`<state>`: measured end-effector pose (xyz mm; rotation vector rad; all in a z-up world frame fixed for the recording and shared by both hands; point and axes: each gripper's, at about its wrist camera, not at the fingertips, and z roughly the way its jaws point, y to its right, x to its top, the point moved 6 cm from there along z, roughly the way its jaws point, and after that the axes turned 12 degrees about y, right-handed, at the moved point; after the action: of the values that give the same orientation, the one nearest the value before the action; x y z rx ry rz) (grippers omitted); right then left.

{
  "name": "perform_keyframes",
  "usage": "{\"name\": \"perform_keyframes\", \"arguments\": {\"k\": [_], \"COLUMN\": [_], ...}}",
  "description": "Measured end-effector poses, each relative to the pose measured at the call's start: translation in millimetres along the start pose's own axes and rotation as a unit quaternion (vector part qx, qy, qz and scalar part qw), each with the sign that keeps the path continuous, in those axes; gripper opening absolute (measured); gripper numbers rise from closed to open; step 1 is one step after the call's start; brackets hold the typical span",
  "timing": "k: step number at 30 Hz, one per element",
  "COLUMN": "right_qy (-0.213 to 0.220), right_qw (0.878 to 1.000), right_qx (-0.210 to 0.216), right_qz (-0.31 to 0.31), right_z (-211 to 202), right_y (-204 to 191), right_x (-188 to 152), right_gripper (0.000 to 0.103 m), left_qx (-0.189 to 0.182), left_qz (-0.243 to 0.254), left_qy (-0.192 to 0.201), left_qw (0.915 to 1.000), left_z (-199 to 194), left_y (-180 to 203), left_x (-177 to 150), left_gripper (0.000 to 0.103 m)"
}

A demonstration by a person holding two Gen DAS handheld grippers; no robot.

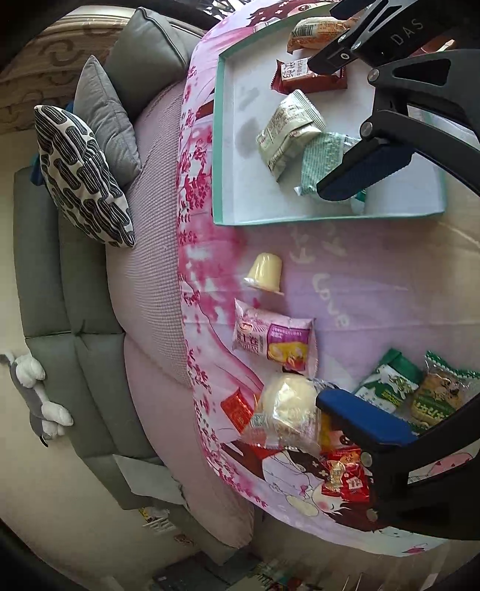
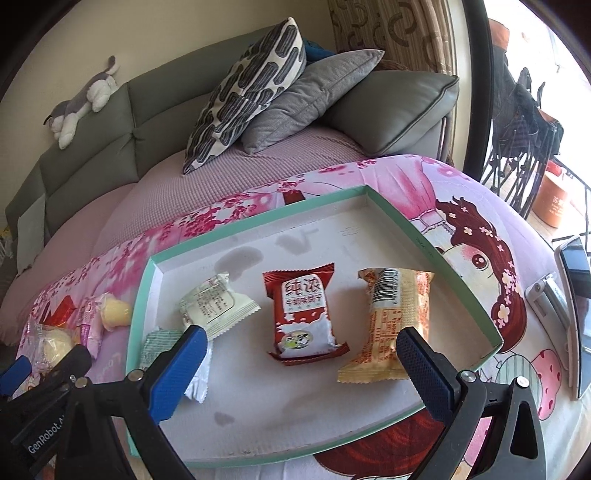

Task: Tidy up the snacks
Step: 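Withdraw both open grippers from the tray toward the snack pile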

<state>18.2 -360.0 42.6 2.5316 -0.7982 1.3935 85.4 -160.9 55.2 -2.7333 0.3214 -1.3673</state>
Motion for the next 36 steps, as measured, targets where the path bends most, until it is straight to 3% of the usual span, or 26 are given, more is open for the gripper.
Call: {"name": "perform_keyframes", "arguments": {"k": [8, 18, 36], "right_qy": [-0.015, -0.046, -0.089], "right_qw": [0.998, 0.989, 0.967], "right_qx": [0.046, 0.115, 0.178], "right_qz": [-0.038, -0.082, -0.159], "right_z": [-10.9, -20.1, -34.2], "right_y": [-46.7, -109.9, -181.7], "right_x": [-13.7, -42.5, -87.4], "right_gripper": [0.103, 0.103, 0.103], "left_qx": [0.065, 0.127, 0.112], "left_qz": [-0.003, -0.059, -0.137], "left_qy": [-0.020, -0.089, -0.141], "left_qw": [0.9977, 0.9861, 0.9741], "left_z": [-8.6, 5.7, 18.9], "left_y": [-57.6, -138.7, -207.1], "left_x": [-19.8, -57.8, -96.9], "left_gripper": [0.102, 0.102, 0.102]}}
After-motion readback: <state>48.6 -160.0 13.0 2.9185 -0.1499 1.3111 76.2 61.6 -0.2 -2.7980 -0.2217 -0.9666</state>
